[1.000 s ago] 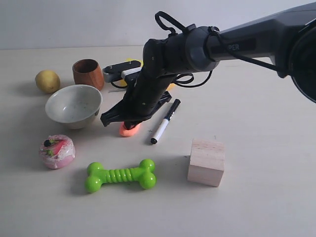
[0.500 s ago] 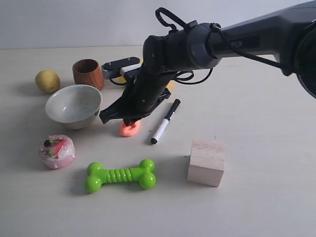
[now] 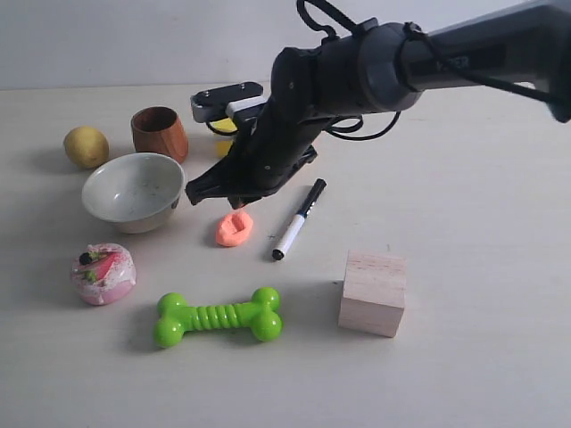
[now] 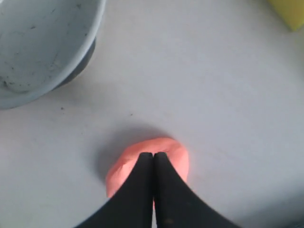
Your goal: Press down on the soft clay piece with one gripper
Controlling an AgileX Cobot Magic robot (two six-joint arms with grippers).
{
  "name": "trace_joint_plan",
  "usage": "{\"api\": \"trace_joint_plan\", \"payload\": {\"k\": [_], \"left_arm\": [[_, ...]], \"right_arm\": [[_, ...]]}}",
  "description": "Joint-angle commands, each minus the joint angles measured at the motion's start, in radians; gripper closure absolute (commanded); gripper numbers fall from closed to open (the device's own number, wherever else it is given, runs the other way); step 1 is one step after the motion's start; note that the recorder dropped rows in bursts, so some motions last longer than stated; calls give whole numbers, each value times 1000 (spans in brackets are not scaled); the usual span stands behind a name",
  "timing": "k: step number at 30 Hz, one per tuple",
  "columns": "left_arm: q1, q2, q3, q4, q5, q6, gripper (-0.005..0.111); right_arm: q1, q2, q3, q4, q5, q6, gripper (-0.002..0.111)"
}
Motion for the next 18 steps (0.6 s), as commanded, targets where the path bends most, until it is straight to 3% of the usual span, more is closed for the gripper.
{"api": "trace_joint_plan", "payload": {"k": [1, 4, 11, 18], "left_arm": [[-5, -2, -3, -3, -11, 0, 107], [-5, -2, -3, -3, -11, 0, 107], [-5, -2, -3, -3, -11, 0, 107], [-5, -2, -3, -3, -11, 0, 107]], "right_arm": [[-7, -109, 171, 1, -221, 8, 108], [-23, -210, 299, 1, -314, 8, 108], [-59, -488, 483, 11, -329, 8, 108], [-59, -720, 549, -7, -345, 8, 108]]}}
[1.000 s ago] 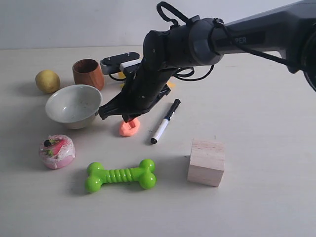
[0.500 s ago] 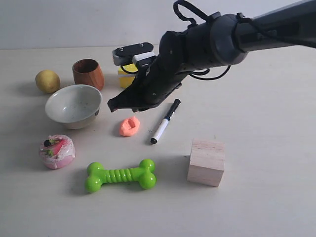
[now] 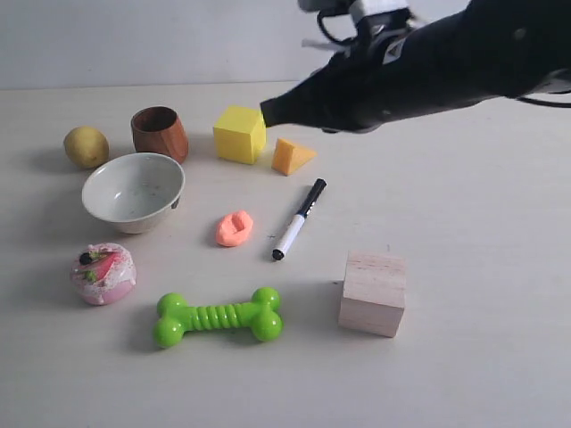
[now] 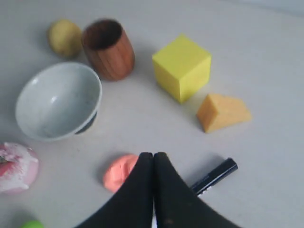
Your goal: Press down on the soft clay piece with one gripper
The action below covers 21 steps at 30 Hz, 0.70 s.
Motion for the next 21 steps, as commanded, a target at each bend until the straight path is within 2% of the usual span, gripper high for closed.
{"api": "trace_joint_plan", "payload": {"k": [1, 3, 10, 16, 21], "left_arm": [[-5, -2, -3, -3, -11, 0, 107], [-5, -2, -3, -3, -11, 0, 107], [-5, -2, -3, -3, -11, 0, 107], [-5, -2, -3, -3, -11, 0, 107], [-5, -2, -3, -3, -11, 0, 107]], "right_arm": [[-5, -129, 24, -47, 30, 4, 108], [-5, -187, 24, -87, 81, 4, 108], [-5, -319, 20, -88, 92, 4, 108], [-5, -387, 20, -192, 99, 6, 108], [-40, -467, 20, -230, 119, 4, 108]]}}
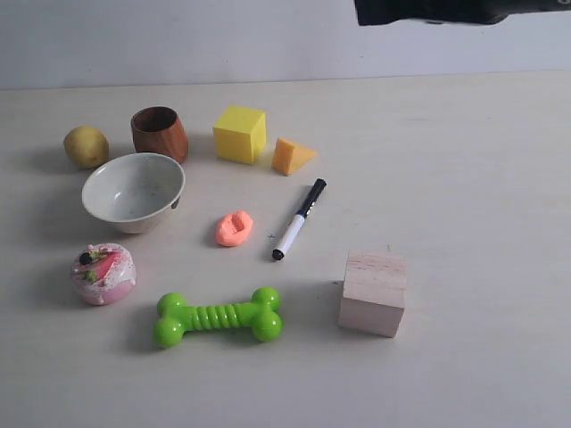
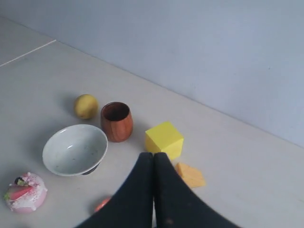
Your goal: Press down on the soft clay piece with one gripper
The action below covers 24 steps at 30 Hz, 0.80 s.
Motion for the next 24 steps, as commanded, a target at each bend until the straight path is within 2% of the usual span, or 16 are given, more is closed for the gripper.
{"api": "trace_joint_plan", "payload": {"k": [1, 5, 8, 18, 21, 24], "left_arm": [[-5, -2, -3, -3, -11, 0, 107], [-5, -2, -3, -3, -11, 0, 107], [-5, -2, -3, -3, -11, 0, 107], [-5, -2, -3, -3, -11, 0, 107], [-5, -2, -3, -3, -11, 0, 107], [-5, -2, -3, -3, -11, 0, 107]], "right_arm": [[-39, -69, -1, -51, 15, 5, 108], [-126, -124, 4, -69, 59, 5, 108], [-231, -174, 42, -65, 54, 5, 108], [-641, -490, 286, -41, 54, 5, 108], [-733, -601, 367, -41, 54, 5, 108], [-775, -697, 446, -41, 52, 5, 108]]}}
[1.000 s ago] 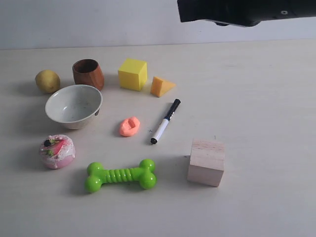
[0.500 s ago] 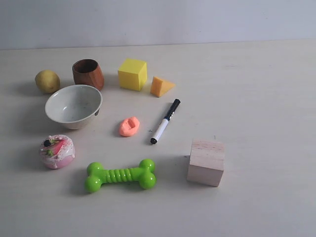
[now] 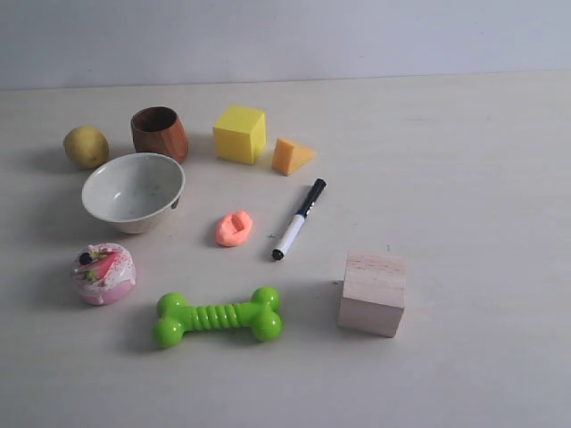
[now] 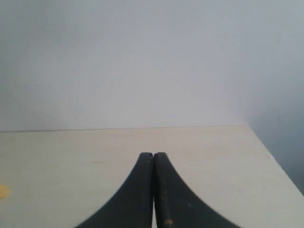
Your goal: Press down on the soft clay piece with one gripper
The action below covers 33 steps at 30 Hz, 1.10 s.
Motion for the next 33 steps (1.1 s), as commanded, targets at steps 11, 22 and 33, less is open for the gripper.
{"api": "trace_joint_plan", "payload": {"k": [11, 22, 33], "left_arm": [[-5, -2, -3, -3, -11, 0, 107], [-5, -2, -3, -3, -11, 0, 107], [-5, -2, -3, -3, -11, 0, 107]], "right_arm": [[-54, -318, 389, 3, -199, 54, 108], [-54, -400, 519, -16, -223, 54, 108], [4, -507, 617, -30, -196, 96, 108]]}}
